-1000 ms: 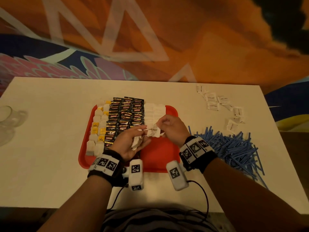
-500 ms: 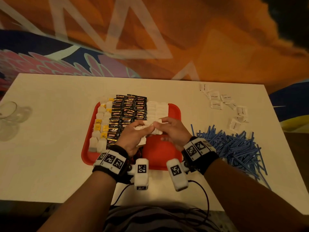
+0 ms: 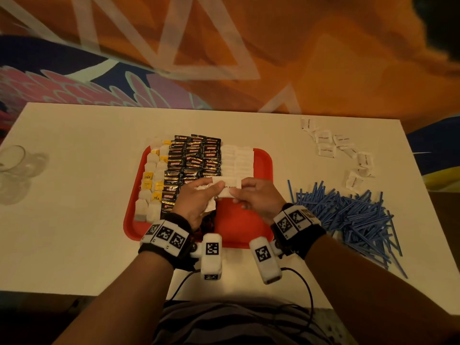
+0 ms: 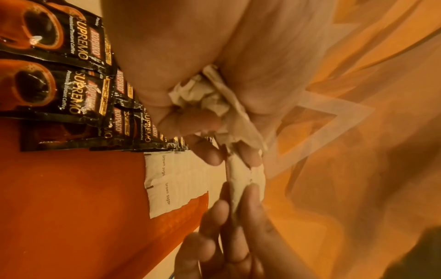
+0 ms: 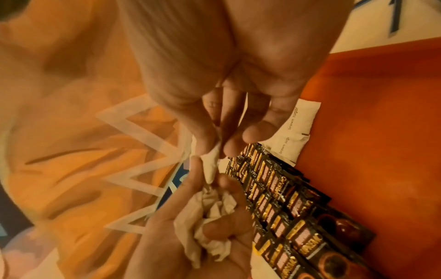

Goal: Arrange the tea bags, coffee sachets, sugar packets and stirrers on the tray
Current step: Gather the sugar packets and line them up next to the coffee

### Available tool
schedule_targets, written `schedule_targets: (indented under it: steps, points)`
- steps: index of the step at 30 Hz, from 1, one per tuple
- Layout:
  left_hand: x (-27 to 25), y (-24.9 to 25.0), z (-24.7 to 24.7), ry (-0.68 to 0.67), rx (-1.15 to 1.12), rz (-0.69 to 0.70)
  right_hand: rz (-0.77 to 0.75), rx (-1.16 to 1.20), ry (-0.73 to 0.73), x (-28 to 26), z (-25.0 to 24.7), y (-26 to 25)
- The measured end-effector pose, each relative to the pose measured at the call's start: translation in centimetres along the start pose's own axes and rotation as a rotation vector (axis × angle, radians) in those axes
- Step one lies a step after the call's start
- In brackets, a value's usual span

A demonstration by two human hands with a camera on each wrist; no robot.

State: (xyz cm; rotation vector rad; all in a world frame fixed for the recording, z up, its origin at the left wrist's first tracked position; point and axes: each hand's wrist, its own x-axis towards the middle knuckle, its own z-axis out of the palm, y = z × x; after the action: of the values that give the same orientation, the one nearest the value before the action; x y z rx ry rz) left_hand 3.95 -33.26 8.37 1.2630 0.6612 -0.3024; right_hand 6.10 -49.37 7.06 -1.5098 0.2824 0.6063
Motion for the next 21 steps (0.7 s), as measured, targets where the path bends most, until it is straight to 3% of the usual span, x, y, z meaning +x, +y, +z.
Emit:
schedule_targets:
  steps: [5,13,21]
  points:
    - [1.2,-0.5,-1.2,0.115,0.031,-0.048,-0.027,-0.156,0.077,0.8,-0.4,1.7]
    - [1.6,-1.0,-4.1,0.188,0.095,-0.093,0.098,-0.361,0.326,4.4,-2.1,5.7]
    - [1.9,-1.5,-7.1,0.233,0.067,-0.116,0.174,-0.431,0.325,7.6,0.4,6.4]
